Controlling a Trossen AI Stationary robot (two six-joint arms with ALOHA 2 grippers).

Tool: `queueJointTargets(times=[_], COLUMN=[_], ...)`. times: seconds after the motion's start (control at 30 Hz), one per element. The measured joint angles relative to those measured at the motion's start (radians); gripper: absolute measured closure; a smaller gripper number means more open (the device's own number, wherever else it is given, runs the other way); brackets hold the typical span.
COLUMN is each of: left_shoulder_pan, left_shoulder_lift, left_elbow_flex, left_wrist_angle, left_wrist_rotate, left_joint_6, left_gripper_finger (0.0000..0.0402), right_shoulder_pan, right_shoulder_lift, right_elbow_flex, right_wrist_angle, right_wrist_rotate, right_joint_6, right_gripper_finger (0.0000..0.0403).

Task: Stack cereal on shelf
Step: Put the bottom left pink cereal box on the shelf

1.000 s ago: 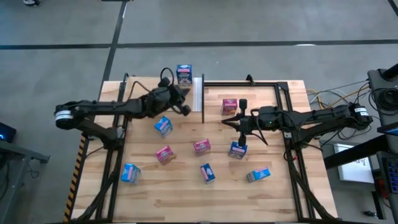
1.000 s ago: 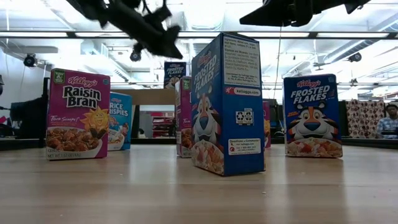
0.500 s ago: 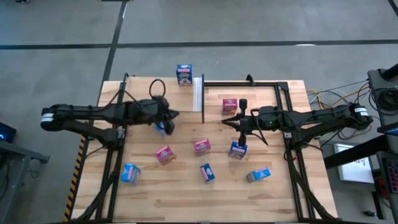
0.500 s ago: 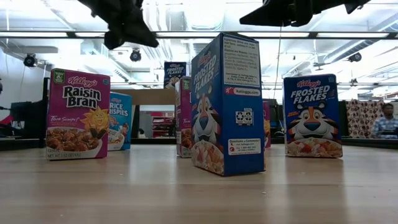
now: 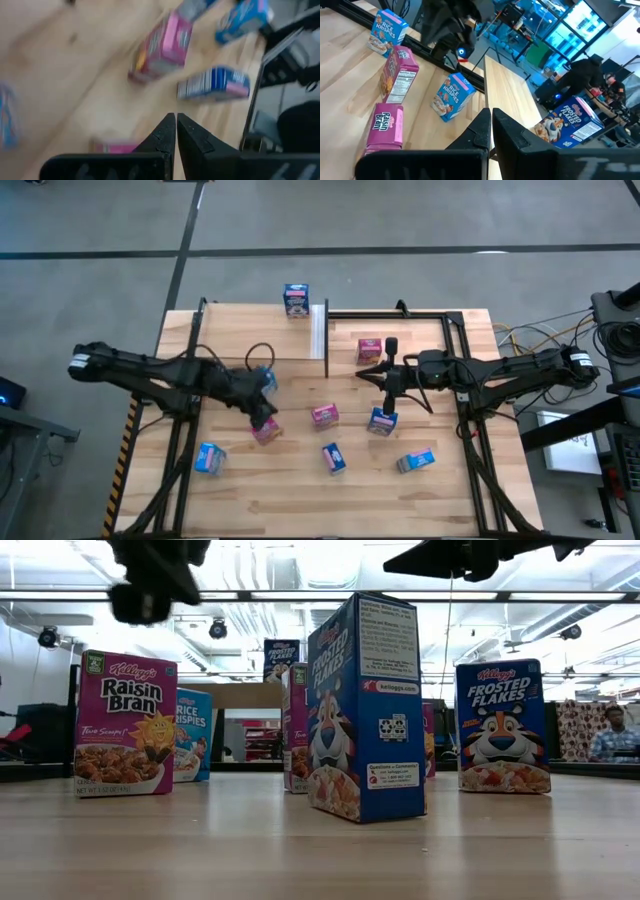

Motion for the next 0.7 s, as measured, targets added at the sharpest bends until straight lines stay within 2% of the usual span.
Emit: queueJointTargets(times=[0.13, 0.37, 0.53, 0.7], left_shoulder_pan=[-0.069, -0.144, -0.157, -0.158], left_shoulder_lift=[0.071, 0.239, 0.303, 0.318], left_elbow_flex=[0.114, 0.29, 0.327, 0.328], left_wrist_angle=[-0.208, -0.492, -0.525, -0.532], left_wrist_rotate=[-0.043, -0.046, -0.018, -0.001], left_joint_6=[-0.058, -0.069, -0.067, -0.073], left_gripper_finger=[0.0401, 0.0401, 0.038, 0.0317], right_shoulder_pan=[0.0, 0.0, 0.0, 0.0], right_shoulder_lift=[0.0, 0.0, 0.0, 0.0], right_elbow_flex=[0.0, 0.0, 0.0, 0.0], right_wrist_angle=[0.01, 0.013, 0.013, 0.013], right_wrist_rotate=[0.0, 0.0, 0.0, 0.0], right_joint_6=[0.003, 0.014, 0.016, 0.026], right_gripper_finger=[0.0394, 0.0394, 0.0394, 0.0394])
